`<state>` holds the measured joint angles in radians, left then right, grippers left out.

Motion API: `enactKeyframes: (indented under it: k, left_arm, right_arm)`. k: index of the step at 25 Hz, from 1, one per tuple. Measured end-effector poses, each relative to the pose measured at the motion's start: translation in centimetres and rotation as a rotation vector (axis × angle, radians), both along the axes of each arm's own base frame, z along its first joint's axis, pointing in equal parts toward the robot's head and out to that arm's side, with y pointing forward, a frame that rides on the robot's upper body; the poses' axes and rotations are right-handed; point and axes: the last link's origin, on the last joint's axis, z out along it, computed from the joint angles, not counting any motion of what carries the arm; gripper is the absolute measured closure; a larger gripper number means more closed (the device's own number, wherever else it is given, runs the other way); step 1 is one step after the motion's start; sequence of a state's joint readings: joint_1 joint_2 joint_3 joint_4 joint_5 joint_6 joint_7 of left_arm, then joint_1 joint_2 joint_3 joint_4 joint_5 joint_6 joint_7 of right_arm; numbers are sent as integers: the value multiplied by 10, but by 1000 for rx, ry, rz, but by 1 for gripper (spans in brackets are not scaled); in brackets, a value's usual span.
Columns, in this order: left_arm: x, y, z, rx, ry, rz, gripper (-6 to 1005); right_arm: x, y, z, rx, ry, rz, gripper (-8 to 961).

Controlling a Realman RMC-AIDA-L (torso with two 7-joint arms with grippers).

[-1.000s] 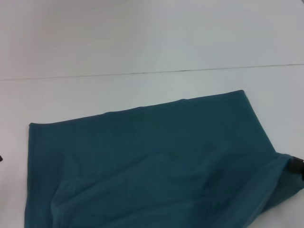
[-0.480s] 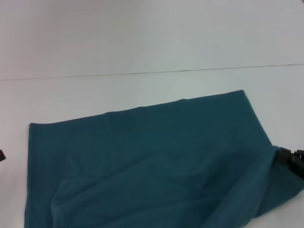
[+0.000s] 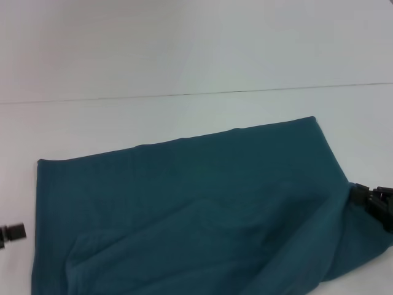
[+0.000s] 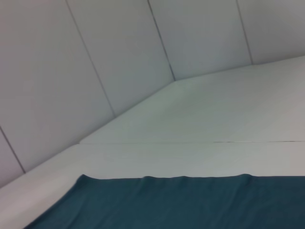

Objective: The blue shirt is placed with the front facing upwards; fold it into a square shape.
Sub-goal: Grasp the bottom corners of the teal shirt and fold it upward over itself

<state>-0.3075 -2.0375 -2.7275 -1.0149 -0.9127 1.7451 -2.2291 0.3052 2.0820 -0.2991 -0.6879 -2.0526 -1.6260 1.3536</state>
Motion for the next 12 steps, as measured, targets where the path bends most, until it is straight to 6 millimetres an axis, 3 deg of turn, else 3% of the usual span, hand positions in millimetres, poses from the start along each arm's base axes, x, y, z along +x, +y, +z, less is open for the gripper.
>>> enactKeyframes:
  k: [9,12]
  left_arm:
    - [7,-14,-12,-242,53,18,63]
    - [8,-21,-16,-310,49,9,63]
  right_arm:
    - [4,6,-8,11,-19,-7,915]
    - [4,6,-8,11,-22,-10,915]
